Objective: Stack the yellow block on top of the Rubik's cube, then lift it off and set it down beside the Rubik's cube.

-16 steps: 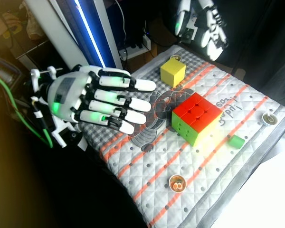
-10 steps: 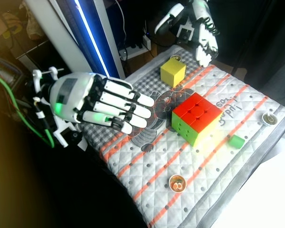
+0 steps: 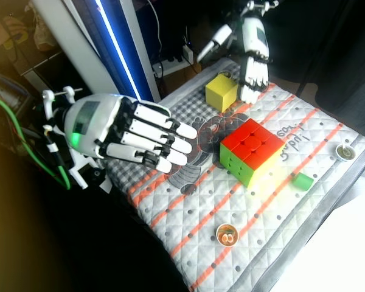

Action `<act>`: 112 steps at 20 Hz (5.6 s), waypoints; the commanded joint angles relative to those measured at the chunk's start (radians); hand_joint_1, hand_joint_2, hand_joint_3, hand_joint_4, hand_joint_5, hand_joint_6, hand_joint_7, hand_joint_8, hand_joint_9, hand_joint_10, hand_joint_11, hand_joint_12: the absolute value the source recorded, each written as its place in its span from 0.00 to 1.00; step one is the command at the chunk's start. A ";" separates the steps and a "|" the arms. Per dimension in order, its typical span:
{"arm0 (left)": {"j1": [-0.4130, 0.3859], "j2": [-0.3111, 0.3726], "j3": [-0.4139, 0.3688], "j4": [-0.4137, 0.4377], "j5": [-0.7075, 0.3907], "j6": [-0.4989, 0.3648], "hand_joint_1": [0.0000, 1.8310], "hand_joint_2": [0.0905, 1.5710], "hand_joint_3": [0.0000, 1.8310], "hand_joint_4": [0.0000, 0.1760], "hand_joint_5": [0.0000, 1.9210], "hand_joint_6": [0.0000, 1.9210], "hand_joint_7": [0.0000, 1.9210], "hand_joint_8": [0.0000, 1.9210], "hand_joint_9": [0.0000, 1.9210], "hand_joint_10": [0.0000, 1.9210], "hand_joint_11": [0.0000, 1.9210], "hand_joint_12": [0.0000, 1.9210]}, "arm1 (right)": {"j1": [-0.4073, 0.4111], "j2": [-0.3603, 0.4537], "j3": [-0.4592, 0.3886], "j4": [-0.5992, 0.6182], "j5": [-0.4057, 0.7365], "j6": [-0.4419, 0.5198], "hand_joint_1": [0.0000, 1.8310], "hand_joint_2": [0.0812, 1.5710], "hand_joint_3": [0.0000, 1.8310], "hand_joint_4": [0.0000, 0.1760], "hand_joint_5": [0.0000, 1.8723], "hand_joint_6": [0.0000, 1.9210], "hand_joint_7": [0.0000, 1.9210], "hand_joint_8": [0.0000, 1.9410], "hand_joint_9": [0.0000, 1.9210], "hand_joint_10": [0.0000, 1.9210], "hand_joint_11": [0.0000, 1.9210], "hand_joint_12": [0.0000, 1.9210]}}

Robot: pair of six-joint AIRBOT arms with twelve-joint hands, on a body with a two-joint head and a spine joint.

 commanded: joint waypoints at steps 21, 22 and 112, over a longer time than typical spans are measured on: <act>-0.030 0.021 -0.013 0.005 0.220 0.031 0.56 0.78 0.00 0.00 0.39 0.70 0.31 0.09 0.05 0.45 0.00 0.69 | 0.023 0.001 0.011 -0.024 0.129 0.037 0.41 0.86 0.00 0.00 0.45 0.01 0.48 0.01 0.44 0.09 0.14 0.77; -0.032 0.036 -0.022 0.001 0.266 0.029 0.56 0.77 0.00 0.00 0.39 0.69 0.29 0.16 0.05 0.46 0.00 0.67 | 0.022 0.001 0.011 -0.023 0.129 0.037 0.42 0.86 0.00 0.00 0.45 0.00 0.49 0.00 0.42 0.13 0.13 0.79; 0.022 -0.032 0.055 -0.280 0.819 -0.071 0.16 0.86 0.00 0.00 0.16 0.13 0.13 0.44 0.10 0.62 0.04 0.88 | 0.505 -0.350 0.400 -0.194 -0.586 0.032 0.25 0.56 0.00 0.00 0.08 0.00 0.10 0.00 0.10 0.01 0.00 0.45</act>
